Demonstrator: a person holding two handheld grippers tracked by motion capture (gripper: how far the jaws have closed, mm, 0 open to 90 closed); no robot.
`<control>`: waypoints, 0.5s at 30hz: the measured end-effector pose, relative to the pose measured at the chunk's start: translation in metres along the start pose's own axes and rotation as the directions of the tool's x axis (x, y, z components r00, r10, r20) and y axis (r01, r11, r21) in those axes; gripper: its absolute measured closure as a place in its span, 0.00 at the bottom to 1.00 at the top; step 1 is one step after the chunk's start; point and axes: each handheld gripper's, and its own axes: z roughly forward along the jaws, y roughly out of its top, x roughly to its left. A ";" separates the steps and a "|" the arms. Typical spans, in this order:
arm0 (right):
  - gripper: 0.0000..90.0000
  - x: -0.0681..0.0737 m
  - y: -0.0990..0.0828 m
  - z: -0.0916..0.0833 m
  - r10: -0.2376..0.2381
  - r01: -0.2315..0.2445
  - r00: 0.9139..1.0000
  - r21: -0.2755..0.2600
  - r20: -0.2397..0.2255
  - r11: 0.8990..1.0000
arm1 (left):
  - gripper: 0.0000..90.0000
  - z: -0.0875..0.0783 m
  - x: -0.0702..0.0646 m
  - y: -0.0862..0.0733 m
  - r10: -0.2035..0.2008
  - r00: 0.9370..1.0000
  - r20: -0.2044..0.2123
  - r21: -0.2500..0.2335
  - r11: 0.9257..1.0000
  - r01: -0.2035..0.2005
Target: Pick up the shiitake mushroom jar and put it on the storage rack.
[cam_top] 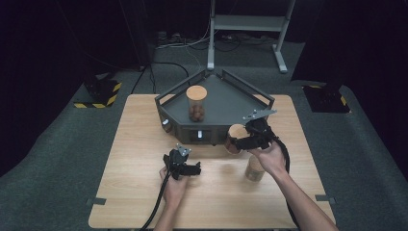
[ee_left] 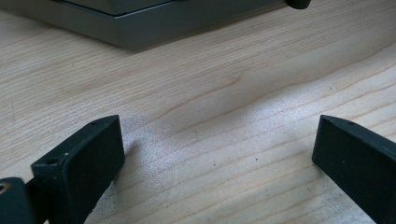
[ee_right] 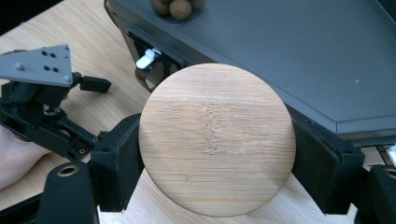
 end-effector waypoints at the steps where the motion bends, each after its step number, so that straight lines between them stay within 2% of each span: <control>1: 0.27 -0.001 0.001 0.000 0.001 -0.001 1.000 -0.001 -0.004 1.000 | 0.02 0.000 0.000 0.000 0.000 1.000 0.000 0.000 1.000 0.000; 15: 0.27 -0.005 0.024 -0.010 0.011 -0.011 1.000 0.000 -0.013 1.000 | 0.02 0.000 0.000 0.000 0.001 1.000 0.000 0.000 1.000 -0.001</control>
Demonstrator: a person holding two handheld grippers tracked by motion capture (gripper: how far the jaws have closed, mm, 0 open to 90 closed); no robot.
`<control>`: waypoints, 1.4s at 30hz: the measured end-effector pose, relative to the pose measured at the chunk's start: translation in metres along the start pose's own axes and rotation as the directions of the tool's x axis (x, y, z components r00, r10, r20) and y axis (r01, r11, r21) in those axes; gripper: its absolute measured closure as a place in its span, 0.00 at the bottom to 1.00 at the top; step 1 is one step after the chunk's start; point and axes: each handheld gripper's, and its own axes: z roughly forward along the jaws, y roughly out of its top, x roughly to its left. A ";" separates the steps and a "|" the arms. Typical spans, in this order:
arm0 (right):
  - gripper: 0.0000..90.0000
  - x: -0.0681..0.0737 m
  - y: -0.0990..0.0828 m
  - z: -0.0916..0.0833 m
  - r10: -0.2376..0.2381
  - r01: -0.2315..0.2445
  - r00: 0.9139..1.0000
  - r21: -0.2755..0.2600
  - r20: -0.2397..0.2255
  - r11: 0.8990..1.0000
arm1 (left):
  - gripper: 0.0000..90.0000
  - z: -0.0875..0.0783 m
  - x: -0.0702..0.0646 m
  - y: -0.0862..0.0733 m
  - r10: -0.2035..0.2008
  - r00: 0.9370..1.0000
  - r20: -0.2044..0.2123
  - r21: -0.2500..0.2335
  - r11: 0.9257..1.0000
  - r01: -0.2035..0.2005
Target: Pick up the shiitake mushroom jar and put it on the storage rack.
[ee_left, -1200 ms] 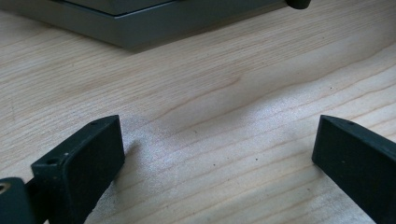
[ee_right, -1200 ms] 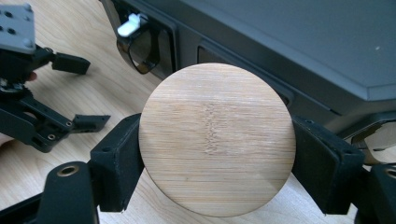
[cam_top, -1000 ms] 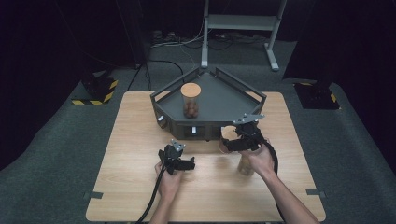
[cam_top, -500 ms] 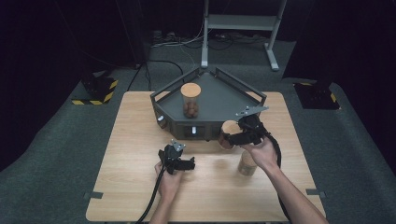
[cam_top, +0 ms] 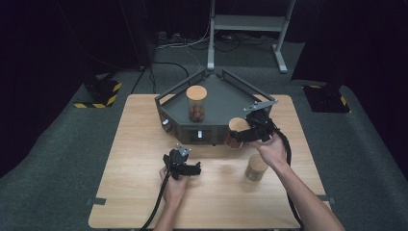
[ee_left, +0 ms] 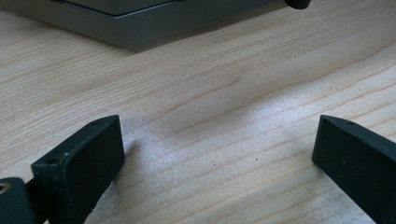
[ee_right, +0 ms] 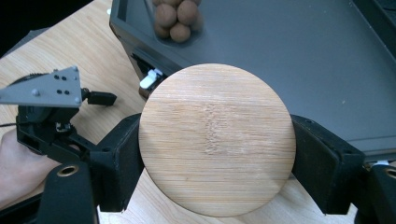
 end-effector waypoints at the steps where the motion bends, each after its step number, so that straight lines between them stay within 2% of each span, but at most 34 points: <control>1: 0.27 0.000 0.001 0.000 0.000 0.000 1.000 -0.001 -0.001 1.000 | 0.02 0.000 0.000 0.000 0.000 1.000 0.000 0.000 1.000 0.000; 12: 0.27 0.000 0.022 -0.006 0.015 -0.015 1.000 -0.030 -0.015 0.999 | 0.02 0.000 0.000 0.000 -0.001 1.000 0.000 0.000 1.000 0.001; 21: 0.27 -0.002 0.041 -0.003 0.023 -0.024 1.000 -0.020 -0.013 1.000 | 0.02 0.000 0.000 0.000 -0.003 1.000 0.000 -0.001 1.000 0.003; 36: 0.27 -0.013 0.063 0.006 0.045 -0.045 0.997 -0.009 0.060 0.999 | 0.02 0.000 0.000 0.000 -0.002 1.000 0.000 -0.002 1.000 0.002; 42: 0.27 -0.017 0.069 0.016 0.051 -0.052 0.994 0.008 0.092 0.999 | 0.02 0.000 0.000 0.000 -0.002 1.000 -0.001 -0.002 1.000 0.002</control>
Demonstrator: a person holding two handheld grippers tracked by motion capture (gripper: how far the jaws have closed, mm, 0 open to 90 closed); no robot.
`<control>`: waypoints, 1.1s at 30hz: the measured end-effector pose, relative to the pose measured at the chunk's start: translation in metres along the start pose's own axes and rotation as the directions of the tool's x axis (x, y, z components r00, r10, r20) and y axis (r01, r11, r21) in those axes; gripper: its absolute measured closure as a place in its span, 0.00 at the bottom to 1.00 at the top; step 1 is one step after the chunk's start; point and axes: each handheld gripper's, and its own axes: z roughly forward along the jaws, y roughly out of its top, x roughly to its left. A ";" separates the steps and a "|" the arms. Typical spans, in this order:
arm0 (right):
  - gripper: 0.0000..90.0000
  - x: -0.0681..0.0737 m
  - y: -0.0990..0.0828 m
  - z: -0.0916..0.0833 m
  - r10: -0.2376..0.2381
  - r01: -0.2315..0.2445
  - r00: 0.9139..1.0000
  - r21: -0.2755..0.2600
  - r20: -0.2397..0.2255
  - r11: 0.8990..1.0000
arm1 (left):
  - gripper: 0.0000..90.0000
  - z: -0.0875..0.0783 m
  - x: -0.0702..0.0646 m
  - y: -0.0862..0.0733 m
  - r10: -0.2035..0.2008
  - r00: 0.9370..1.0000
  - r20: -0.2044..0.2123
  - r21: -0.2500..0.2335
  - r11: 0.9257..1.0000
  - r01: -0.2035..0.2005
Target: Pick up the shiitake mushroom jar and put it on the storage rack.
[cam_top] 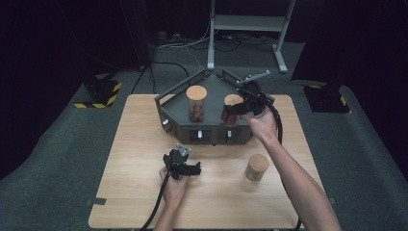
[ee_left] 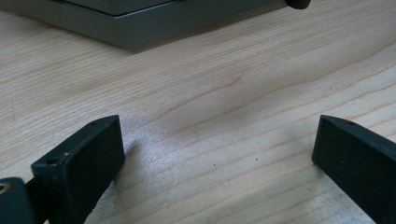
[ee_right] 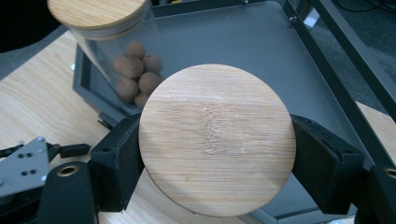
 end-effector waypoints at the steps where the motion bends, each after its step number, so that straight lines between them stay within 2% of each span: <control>1: 0.27 0.000 0.001 0.002 -0.004 0.004 1.000 0.003 0.006 1.000 | 0.02 0.000 0.000 0.000 0.000 1.000 0.000 0.000 1.000 0.000; 17: 0.27 -0.004 0.012 0.026 0.015 -0.017 0.997 0.025 0.077 1.000 | 0.02 0.000 0.000 0.000 0.001 1.000 0.000 0.000 1.000 -0.001; 26: 0.27 -0.004 0.020 0.037 0.018 -0.021 0.995 0.026 0.097 0.999 | 0.02 0.000 0.000 0.000 0.000 1.000 0.000 0.001 1.000 0.000; 33: 0.27 -0.002 0.021 0.048 0.028 -0.032 0.995 0.040 0.094 0.999 | 0.02 0.000 0.000 0.000 0.001 1.000 0.000 0.002 1.000 -0.001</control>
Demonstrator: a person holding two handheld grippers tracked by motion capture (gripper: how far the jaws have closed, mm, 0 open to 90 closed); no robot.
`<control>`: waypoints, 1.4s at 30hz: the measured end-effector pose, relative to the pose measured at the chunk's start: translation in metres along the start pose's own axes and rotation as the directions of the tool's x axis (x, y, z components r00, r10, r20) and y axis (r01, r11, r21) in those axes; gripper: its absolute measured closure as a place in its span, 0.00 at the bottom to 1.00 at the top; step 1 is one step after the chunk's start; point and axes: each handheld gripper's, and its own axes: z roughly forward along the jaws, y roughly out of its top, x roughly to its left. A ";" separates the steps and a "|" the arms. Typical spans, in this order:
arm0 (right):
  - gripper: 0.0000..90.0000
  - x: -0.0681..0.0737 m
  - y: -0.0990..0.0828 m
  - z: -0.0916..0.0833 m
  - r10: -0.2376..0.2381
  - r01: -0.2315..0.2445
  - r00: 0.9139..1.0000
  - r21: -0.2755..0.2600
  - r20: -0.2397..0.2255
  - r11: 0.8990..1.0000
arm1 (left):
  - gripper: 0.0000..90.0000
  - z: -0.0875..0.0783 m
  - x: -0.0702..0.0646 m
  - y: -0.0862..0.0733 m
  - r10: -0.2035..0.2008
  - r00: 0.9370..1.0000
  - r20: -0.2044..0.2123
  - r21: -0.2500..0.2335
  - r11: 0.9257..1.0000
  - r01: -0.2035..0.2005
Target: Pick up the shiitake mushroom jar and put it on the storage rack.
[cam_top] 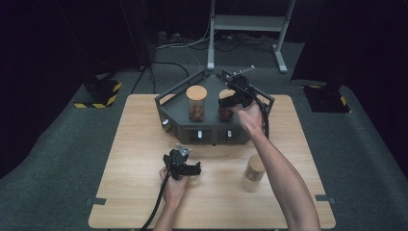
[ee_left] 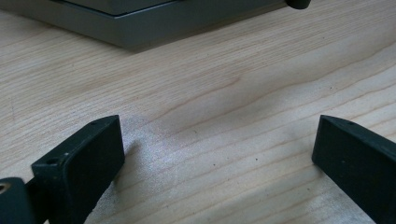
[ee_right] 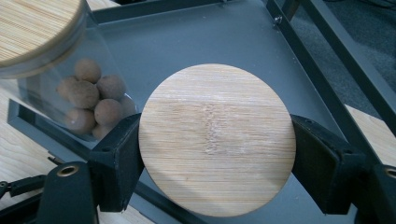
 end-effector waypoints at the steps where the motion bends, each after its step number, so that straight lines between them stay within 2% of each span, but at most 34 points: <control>1: 0.27 0.000 0.000 0.001 -0.001 0.001 1.000 0.001 0.002 1.000 | 0.02 0.000 0.000 0.000 0.000 1.000 0.000 0.000 1.000 0.000; 16: 0.26 0.002 -0.002 0.017 -0.002 0.002 1.000 0.032 0.000 0.999 | 0.02 0.000 0.000 0.000 0.000 1.000 0.000 0.000 1.000 0.000; 24: 0.26 0.006 -0.004 0.019 -0.022 0.022 1.000 0.022 0.005 1.000 | 0.02 0.000 0.000 0.000 0.000 1.000 0.000 0.000 1.000 0.000; 26: 0.26 0.009 -0.005 0.019 -0.034 0.033 0.999 0.020 0.020 0.999 | 0.02 0.000 0.000 0.000 0.000 1.000 0.000 0.000 1.000 0.000; 30: 0.25 0.009 -0.005 0.019 -0.017 0.016 1.000 0.012 0.016 1.000 | 0.02 0.000 0.000 0.000 0.000 1.000 0.000 0.000 1.000 0.000; 33: 0.20 0.008 -0.006 0.019 -0.003 0.003 1.000 0.016 0.002 1.000 | 0.02 0.000 0.000 0.000 0.000 1.000 0.000 0.000 1.000 0.000; 36: 0.14 0.007 -0.006 0.020 0.001 -0.001 1.000 0.025 0.011 1.000 | 0.02 0.000 0.000 0.000 0.000 1.000 0.000 0.000 1.000 0.000; 42: 0.09 0.005 -0.009 0.018 0.009 -0.009 1.000 0.001 0.005 1.000 | 0.02 0.000 0.000 0.000 0.000 1.000 0.000 0.000 1.000 0.000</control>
